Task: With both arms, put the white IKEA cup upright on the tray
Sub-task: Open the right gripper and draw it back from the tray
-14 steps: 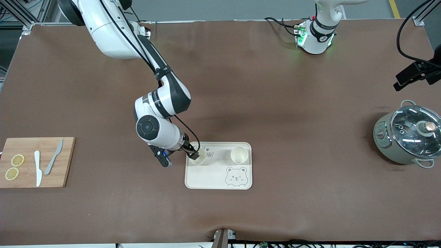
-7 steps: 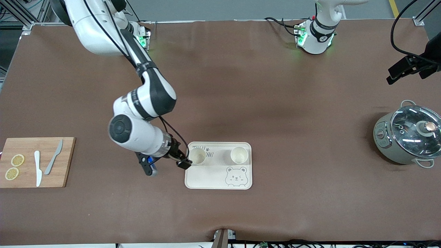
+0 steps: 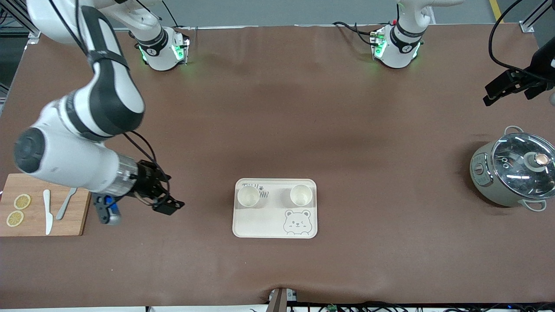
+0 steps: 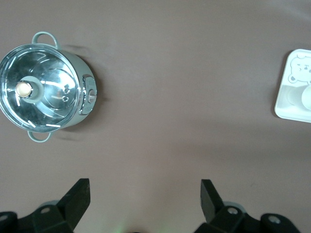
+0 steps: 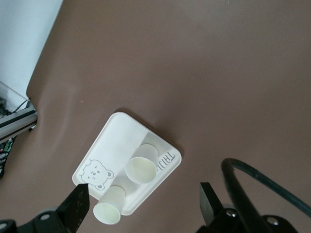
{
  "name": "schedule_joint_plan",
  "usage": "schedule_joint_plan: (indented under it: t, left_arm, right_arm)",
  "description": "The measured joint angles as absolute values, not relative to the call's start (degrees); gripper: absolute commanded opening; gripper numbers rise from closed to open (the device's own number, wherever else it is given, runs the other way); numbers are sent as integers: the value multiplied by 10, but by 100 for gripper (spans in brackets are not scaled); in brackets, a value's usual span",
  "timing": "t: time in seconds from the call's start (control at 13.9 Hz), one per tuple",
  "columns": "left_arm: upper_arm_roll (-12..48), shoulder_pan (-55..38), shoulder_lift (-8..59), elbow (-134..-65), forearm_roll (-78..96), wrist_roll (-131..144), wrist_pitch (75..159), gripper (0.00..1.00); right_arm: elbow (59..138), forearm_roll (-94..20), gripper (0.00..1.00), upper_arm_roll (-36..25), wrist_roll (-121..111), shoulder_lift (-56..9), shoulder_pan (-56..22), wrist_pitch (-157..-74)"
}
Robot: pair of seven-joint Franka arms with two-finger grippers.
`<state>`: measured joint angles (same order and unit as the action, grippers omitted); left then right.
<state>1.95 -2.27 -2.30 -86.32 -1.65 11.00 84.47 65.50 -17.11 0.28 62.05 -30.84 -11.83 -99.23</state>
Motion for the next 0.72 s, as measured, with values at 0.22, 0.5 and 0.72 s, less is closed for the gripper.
schedule_joint_plan:
  t: [0.22, 0.5, 0.72]
  left_arm:
    - [35, -26, -23, -867, -16, 104, 844, 100]
    - [44, -27, -23, -875, -16, 103, 844, 100]
    - [44, -27, -26, -875, -5, 101, 847, 100]
  right_arm:
    - [655, -168, 100, 1, 520, -269, -78, -917]
    - [656, -96, 100, 1, 377, -224, -45, -855]
    - [672, -45, 100, 1, 221, -177, -38, -813]
